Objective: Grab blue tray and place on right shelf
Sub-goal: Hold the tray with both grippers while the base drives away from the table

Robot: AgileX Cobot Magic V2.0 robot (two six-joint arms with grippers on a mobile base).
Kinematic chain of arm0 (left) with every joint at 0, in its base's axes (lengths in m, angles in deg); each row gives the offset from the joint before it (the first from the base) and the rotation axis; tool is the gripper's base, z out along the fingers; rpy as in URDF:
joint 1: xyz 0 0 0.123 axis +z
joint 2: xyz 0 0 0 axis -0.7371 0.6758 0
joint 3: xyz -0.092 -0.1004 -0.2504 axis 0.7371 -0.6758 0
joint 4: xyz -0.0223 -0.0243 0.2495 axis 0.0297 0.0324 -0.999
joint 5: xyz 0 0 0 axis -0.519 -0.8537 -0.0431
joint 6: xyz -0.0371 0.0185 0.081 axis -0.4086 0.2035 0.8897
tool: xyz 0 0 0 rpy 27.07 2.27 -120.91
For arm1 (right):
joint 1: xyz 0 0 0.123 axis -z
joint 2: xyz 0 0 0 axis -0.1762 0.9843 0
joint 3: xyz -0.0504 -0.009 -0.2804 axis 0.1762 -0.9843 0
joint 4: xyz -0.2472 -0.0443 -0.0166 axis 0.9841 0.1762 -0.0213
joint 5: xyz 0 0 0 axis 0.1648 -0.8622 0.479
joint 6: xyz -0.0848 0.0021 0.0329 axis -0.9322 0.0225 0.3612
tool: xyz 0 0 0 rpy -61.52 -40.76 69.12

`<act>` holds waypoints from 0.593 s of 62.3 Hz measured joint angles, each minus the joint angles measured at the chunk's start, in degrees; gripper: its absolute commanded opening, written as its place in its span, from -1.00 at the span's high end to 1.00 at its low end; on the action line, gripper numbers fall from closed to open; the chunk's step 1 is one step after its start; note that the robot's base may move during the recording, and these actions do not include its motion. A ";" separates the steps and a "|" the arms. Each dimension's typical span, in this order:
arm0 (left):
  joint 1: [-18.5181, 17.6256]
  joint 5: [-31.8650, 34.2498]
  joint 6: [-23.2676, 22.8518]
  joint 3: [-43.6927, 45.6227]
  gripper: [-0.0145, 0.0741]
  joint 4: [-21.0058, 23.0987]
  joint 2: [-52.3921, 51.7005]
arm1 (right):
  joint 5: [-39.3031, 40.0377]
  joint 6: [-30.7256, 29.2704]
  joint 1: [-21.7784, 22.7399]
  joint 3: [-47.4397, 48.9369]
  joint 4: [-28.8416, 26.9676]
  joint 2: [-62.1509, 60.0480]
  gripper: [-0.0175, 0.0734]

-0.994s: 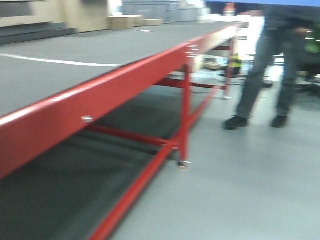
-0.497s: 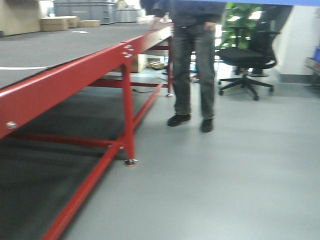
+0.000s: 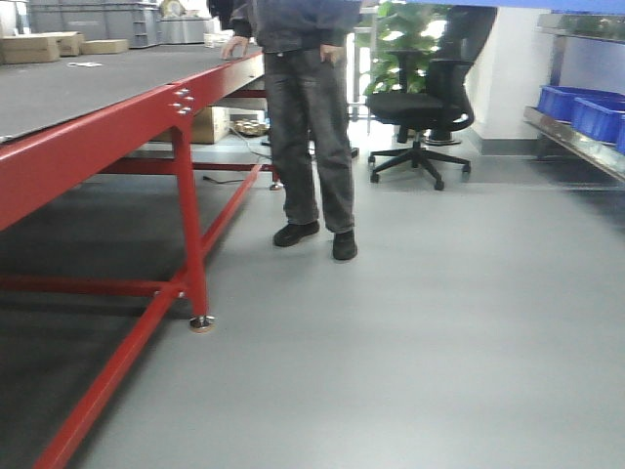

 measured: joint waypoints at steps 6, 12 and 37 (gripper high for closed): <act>0.00 0.00 0.00 0.00 0.78 0.00 0.00 | 0.00 0.00 0.00 0.00 0.00 0.00 0.47; 0.00 0.00 0.00 0.00 0.78 0.00 0.00 | 0.00 0.00 0.00 0.00 0.00 0.00 0.47; 0.00 0.00 0.04 0.00 0.78 0.00 0.00 | -0.03 0.00 0.00 0.00 0.00 0.00 0.47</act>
